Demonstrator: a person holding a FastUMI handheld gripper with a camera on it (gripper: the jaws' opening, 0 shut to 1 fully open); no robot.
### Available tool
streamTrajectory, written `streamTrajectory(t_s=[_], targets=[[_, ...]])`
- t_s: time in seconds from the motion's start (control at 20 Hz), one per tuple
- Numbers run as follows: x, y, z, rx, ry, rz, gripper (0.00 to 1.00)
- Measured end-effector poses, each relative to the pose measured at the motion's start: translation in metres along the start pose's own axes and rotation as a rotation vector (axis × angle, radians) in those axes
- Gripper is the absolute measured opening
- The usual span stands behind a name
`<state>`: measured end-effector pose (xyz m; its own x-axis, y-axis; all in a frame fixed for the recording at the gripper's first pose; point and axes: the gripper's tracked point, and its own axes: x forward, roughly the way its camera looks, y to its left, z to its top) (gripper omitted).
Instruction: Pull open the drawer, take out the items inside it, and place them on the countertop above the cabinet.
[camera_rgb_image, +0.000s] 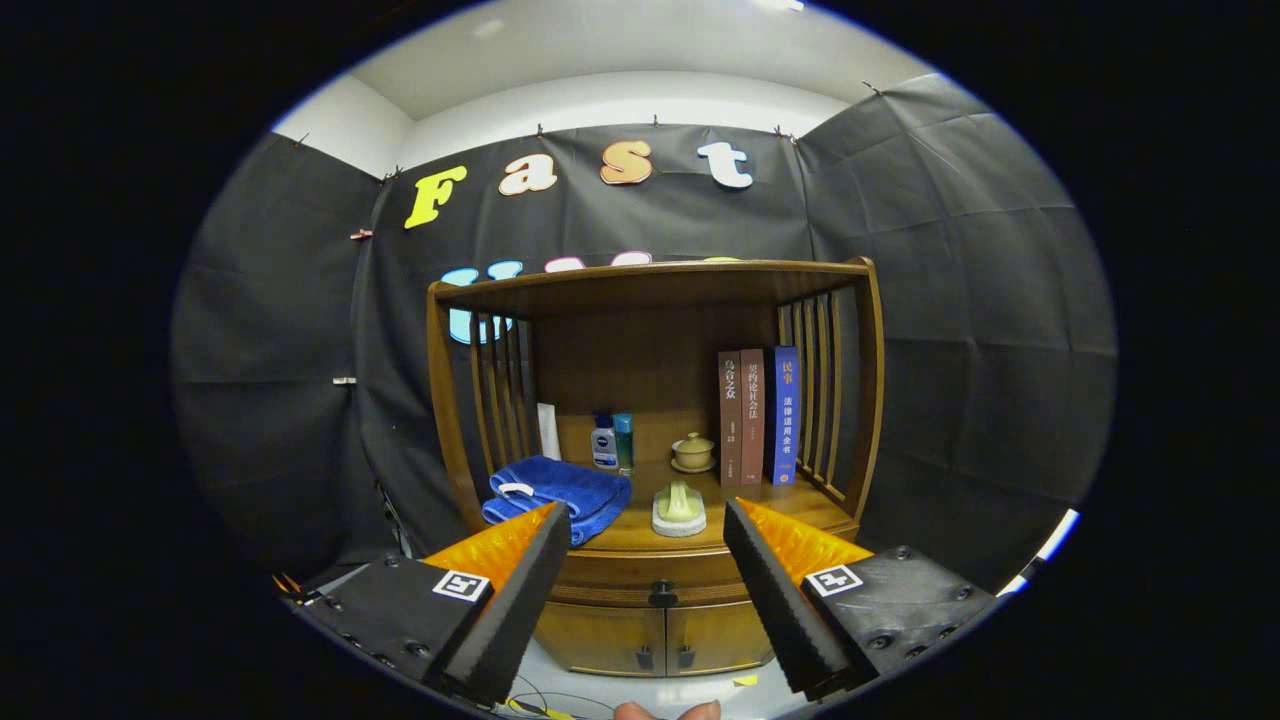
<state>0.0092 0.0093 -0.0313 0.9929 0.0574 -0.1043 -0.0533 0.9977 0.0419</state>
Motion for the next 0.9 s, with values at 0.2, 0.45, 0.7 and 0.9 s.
streamTrajectory(t_s=[0.2,0.45,0.7,0.9], targets=[[-0.0012,0.0012,-0.0012,0.014,0.006,0.003,0.99],[-0.0019,0.0023,-0.0026,0.008,0.012,0.003,0.99],[-0.0033,0.0066,-0.0037,0.008,0.013,0.014,0.99],[-0.0037,0.0058,-0.0031,0.013,0.011,0.013,0.99]])
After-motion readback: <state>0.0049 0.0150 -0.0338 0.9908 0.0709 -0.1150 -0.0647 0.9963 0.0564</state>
